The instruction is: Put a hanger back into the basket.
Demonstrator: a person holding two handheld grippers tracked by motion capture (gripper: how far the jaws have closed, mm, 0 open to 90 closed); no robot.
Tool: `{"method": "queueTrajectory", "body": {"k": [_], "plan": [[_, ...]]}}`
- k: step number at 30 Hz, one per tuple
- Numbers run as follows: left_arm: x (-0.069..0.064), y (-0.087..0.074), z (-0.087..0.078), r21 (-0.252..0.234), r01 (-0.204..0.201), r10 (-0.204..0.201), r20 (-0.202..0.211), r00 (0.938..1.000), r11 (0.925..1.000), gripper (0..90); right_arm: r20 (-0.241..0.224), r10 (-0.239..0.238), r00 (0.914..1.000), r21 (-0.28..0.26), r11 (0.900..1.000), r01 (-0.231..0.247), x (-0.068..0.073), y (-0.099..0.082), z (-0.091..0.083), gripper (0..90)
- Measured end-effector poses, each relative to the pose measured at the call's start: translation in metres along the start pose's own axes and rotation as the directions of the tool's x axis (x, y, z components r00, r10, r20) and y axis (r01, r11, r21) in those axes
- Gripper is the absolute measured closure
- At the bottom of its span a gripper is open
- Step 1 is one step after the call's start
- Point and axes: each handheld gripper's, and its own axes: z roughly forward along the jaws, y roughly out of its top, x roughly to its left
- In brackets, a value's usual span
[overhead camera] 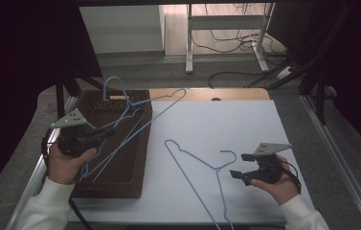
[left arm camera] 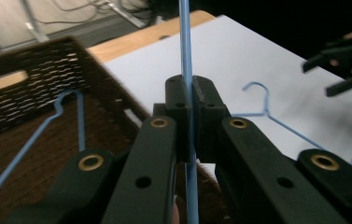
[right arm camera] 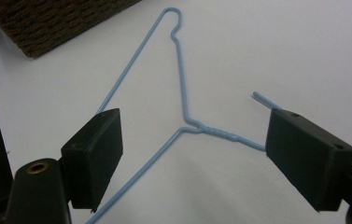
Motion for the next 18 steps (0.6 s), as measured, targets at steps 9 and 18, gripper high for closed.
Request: {"method": "queueTrajectory", "body": {"k": [9,18], "plan": [[0.026,-0.016,-0.012,-0.023,0.063,-0.065,-0.072,0.9953,0.9977,86.6,0.004,-0.001,1.0,0.009,1.0,0.001,0.0,-0.001,0.002,19.3],[0.052,-0.031,-0.015,-0.025,0.141,-0.143,-0.122,0.9823,0.9897,86.6,0.006,-0.004,1.0,0.015,0.9999,0.004,0.0,-0.002,0.003,19.3]]}}
